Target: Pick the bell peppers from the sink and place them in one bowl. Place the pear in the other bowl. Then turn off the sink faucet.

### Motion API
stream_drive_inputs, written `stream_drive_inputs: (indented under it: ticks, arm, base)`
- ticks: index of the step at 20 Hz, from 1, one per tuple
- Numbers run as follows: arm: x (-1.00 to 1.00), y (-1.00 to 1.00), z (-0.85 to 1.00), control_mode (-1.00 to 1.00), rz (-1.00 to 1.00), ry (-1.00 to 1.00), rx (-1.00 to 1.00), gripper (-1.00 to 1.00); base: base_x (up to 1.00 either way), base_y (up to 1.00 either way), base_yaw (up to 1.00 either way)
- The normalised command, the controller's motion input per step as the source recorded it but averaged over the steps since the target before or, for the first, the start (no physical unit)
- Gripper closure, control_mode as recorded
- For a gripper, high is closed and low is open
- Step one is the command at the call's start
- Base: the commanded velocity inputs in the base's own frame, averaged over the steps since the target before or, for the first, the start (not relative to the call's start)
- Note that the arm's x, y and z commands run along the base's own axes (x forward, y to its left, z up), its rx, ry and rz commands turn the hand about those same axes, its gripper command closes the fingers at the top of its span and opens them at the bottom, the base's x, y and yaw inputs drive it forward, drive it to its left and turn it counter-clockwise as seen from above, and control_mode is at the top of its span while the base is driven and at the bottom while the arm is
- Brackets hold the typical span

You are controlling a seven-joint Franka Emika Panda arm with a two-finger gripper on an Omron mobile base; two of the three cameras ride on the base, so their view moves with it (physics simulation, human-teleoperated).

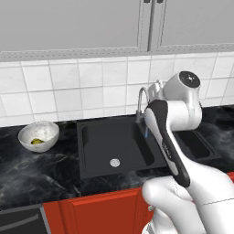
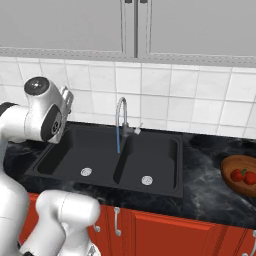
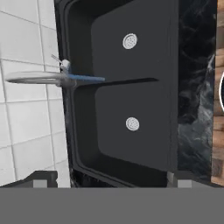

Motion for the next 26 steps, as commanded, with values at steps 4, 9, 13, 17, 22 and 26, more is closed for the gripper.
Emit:
stream_drive_inputs:
  ticks: [4,9,13,17,22,26]
  arm:
    - [-0.26,-0.77,0.01,-1.00,-0.19,-0.03,0.12,-1.00]
    - [-0.24,-0.72,0.00,-1.00,-0.14,-0.09,0.17,-1.00]
    - [-0.23,-0.67,0.00,-1.00,-0.10,-0.07,0.19,-1.00]
    - [-0.13,-0.63,0.00,-1.00,-0.05,-0.03,0.18,-1.00]
    - [-0.11,-0.41,0.00,-1.00,0.00,0.00,0.13,-1.00]
    - [0.00,-0.30,0.00,-1.00,-0.03,0.00,0.11,-1.00]
  base:
    - [0.00,0.00,0.00]
    - [0.00,0.00,0.00]
    - [0.00,0.00,0.00]
    - [0.00,0.00,0.00]
    - [0.00,0.00,0.00]
    - [0.00,0.00,0.00]
